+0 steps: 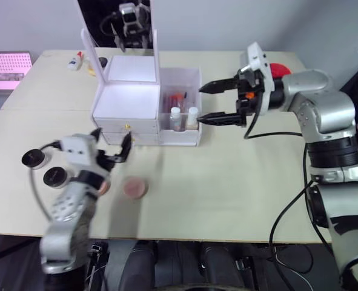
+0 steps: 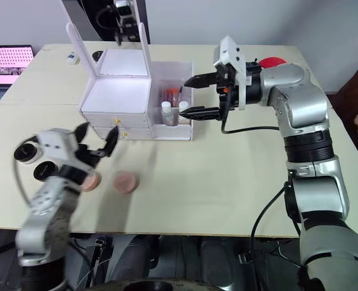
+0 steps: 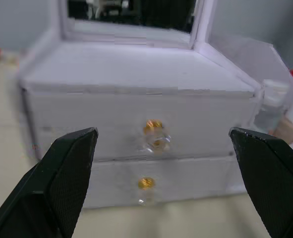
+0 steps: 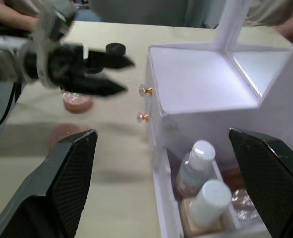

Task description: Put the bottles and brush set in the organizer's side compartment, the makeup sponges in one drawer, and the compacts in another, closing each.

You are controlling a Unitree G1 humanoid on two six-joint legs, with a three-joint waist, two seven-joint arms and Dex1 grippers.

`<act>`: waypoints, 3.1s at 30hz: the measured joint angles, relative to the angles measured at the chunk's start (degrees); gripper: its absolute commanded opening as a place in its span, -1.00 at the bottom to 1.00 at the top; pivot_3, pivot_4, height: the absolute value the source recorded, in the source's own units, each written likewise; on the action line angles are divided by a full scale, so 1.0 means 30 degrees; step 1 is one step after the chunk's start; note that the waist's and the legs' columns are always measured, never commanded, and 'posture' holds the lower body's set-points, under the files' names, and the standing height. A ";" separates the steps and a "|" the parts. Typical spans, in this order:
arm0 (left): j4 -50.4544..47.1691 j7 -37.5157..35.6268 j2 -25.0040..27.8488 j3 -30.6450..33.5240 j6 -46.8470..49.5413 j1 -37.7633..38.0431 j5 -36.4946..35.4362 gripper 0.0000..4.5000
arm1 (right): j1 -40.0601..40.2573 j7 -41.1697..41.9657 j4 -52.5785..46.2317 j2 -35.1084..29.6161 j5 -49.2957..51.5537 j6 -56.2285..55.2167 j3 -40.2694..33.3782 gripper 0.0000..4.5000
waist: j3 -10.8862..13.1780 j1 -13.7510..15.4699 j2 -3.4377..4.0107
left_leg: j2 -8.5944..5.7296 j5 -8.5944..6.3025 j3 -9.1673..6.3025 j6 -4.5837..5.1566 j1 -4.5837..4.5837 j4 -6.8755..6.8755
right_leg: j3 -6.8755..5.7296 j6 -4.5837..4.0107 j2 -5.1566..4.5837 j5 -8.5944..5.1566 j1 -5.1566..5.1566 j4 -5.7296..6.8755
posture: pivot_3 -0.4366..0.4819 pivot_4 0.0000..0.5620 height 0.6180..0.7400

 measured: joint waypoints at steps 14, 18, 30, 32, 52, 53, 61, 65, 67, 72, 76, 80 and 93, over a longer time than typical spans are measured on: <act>0.2120 0.1296 -0.0882 -0.0621 -0.1620 -0.1003 0.1624 -0.74 | 0.0025 -0.0348 0.0665 -0.0207 -0.0395 -0.0788 -0.0002 1.00 | 0.0001 0.0021 0.0001 | 0.0001 -0.0001 0.0000 0.0001 -0.0004 -0.0002 | 0.0001 -0.0018 0.0000 -0.0010 -0.0005 -0.0001 | -0.05 -0.47 1.00; 0.2128 0.1287 -0.0970 -0.0821 -0.1790 -0.0954 0.1671 -0.86 | 0.0051 -0.0364 0.0668 -0.0224 -0.0497 -0.0968 -0.0002 1.00 | 0.0001 0.0024 0.0001 | 0.0001 -0.0001 0.0000 0.0001 -0.0004 -0.0001 | 0.0000 -0.0019 0.0000 -0.0011 -0.0005 -0.0001 | -0.05 -0.47 1.00; -0.2354 0.0929 -0.0484 -0.1080 -0.1407 0.3702 0.1604 -0.86 | 0.0060 -0.0421 0.1265 0.0903 -0.0662 -0.1540 0.0206 1.00 | 0.0006 -0.0083 0.0008 | 0.0006 -0.0003 0.0001 0.0001 -0.0009 -0.0021 | 0.0002 -0.0028 -0.0004 -0.0016 -0.0023 -0.0003 | -0.05 -0.47 1.00; -0.3405 0.0917 -0.0456 -0.1221 -0.1197 0.4787 0.1573 -0.86 | 0.0056 -0.0394 0.1361 0.1060 -0.0666 -0.1601 0.0444 1.00 | 0.0007 -0.0066 0.0004 | 0.0006 -0.0003 0.0001 0.0000 -0.0012 -0.0015 | 0.0001 -0.0033 -0.0003 -0.0018 -0.0025 -0.0005 | -0.05 -0.47 1.00; -0.9013 0.0865 -0.0129 -0.0816 0.0644 0.9232 0.0073 0.94 | -0.0855 0.0751 0.3364 0.2190 -0.0600 -0.2317 0.0812 1.00 | 0.0012 -0.0644 0.0002 | 0.0012 -0.0016 0.0024 0.0007 -0.0034 -0.0022 | 0.0004 -0.0045 -0.0014 -0.0015 -0.0071 -0.0019 | -0.05 -0.47 1.00; -0.9334 0.0845 -0.0175 -0.0730 0.0631 0.9593 -0.0119 0.97 | -0.1112 0.0920 0.3699 0.2251 -0.0499 -0.2282 0.0768 1.00 | 0.0012 -0.0713 0.0002 | 0.0012 -0.0016 0.0024 0.0007 -0.0036 -0.0021 | 0.0004 -0.0047 -0.0015 -0.0014 -0.0073 -0.0021 | -0.05 -0.47 1.00; -1.0497 -0.0437 0.0907 0.0007 -0.4103 1.6146 -0.2738 0.97 | -0.3394 0.3024 0.6042 0.2368 0.0520 -0.1385 -0.0056 1.00 | 0.0018 -0.1032 -0.0009 | 0.0014 -0.0107 0.0119 0.0100 -0.0045 -0.0025 | 0.0072 -0.0047 -0.0044 -0.0047 -0.0125 -0.0050 | -0.05 -0.47 1.00; -1.0481 -0.3464 0.2255 0.3352 -0.6340 2.1349 -0.4648 0.97 | -0.3840 0.4837 0.6412 0.1943 0.0975 -0.0658 0.0070 1.00 | 0.0030 -0.1050 -0.0018 | 0.0015 -0.0149 0.0150 0.0034 -0.0051 0.0017 | 0.0073 -0.0001 -0.0084 -0.0082 -0.0153 -0.0103 | -0.05 -0.47 1.00; -1.0158 -0.5928 0.3032 0.5281 -0.7090 2.3692 -0.6004 0.97 | -0.4051 0.5300 0.6170 0.1355 0.1613 -0.0288 0.0826 1.00 | 0.0031 -0.1094 -0.0021 | 0.0031 -0.0165 0.0145 0.0015 -0.0069 0.0017 | 0.0037 -0.0022 -0.0083 -0.0069 -0.0194 -0.0320 | -0.05 -0.47 1.00; -0.6610 -1.1108 0.4416 1.0104 -0.8453 2.6170 -0.8362 0.97 | -0.4063 0.5522 0.5151 -0.0332 0.3600 0.0480 0.2398 1.00 | 0.0021 -0.1588 0.0010 | -0.0012 -0.0173 0.0275 0.0006 -0.0367 0.0034 | -0.0042 -0.0206 -0.0258 0.0046 -0.0285 -0.0658 | -0.05 -0.47 1.00; -0.2791 -1.3778 0.6050 1.3770 -0.8387 2.5916 -0.9936 0.97 | -0.3169 0.5550 0.4697 -0.2037 0.3991 0.0295 0.3200 1.00 | -0.0013 -0.1500 -0.0067 | -0.0057 -0.0244 0.0385 0.0120 -0.0380 0.0043 | -0.0032 -0.0249 -0.0332 0.0085 -0.0333 -0.0618 | -0.05 -0.47 1.00; -0.2649 -1.4444 0.6562 1.4477 -0.7850 2.4687 -1.0773 0.97 | -0.1813 0.5543 0.4341 -0.2520 0.3796 0.0397 0.3163 1.00 | -0.0018 -0.1456 -0.0080 | -0.0040 -0.0274 0.0398 0.0118 -0.0369 0.0033 | -0.0031 -0.0197 -0.0312 0.0060 -0.0325 -0.0465 | -0.05 -0.47 1.00; -0.8429 -0.9056 0.7520 0.9239 -0.2674 1.8959 -0.9789 0.97 | -0.0632 0.4929 0.0310 -0.2992 0.2691 0.1040 0.1799 1.00 | -0.0013 -0.1470 -0.0082 | 0.0137 -0.0266 0.0357 0.0115 -0.0003 0.0086 | -0.0006 -0.0100 -0.0131 -0.0008 -0.0207 -0.0019 | -0.05 -0.47 1.00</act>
